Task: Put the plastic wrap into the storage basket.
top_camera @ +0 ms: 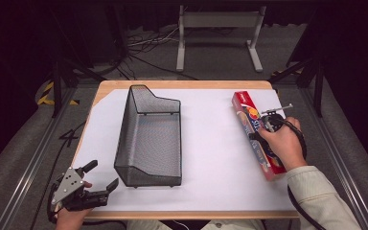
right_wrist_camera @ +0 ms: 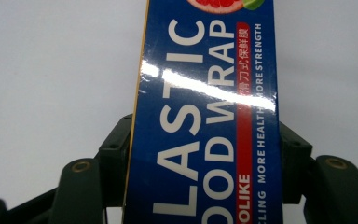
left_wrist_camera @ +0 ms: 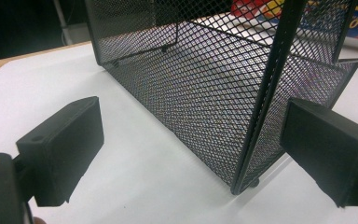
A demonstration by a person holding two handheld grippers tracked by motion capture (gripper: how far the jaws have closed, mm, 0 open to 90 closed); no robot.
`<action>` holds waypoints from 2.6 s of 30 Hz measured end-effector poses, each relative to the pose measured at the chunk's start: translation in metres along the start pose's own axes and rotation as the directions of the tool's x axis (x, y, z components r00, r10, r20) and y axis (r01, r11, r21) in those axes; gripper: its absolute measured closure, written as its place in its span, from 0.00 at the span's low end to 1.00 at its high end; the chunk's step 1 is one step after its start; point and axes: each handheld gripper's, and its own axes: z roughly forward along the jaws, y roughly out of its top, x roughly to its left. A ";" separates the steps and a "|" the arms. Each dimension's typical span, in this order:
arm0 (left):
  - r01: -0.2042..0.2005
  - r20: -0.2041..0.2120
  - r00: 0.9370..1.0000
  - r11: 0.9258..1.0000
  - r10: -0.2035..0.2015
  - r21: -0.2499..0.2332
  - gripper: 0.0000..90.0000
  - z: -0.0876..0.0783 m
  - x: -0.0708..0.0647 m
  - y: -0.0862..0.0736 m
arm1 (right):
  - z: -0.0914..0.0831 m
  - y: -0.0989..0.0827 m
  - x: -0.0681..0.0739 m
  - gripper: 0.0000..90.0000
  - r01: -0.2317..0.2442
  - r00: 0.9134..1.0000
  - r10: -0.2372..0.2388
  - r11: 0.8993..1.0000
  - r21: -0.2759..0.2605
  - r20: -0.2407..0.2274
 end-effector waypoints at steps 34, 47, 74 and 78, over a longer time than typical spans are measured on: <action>0.003 -0.005 1.000 1.000 -0.003 0.008 0.08 0.001 0.000 0.000 | -0.087 0.005 0.075 0.43 0.065 0.987 -0.080 0.992 -0.109 -0.141; 0.001 -0.004 1.000 1.000 -0.001 0.008 0.08 0.000 0.001 0.000 | -0.092 0.019 0.139 0.43 0.181 0.950 -0.206 0.975 -0.127 -0.233; -0.007 0.022 1.000 1.000 0.007 0.003 0.08 0.006 0.002 0.002 | -0.078 0.041 0.227 0.43 0.245 0.921 -0.276 0.959 -0.142 -0.274; -0.003 0.030 1.000 1.000 0.003 0.000 0.08 0.007 0.002 0.002 | -0.073 0.044 0.234 0.43 0.220 0.928 -0.251 0.966 -0.139 -0.277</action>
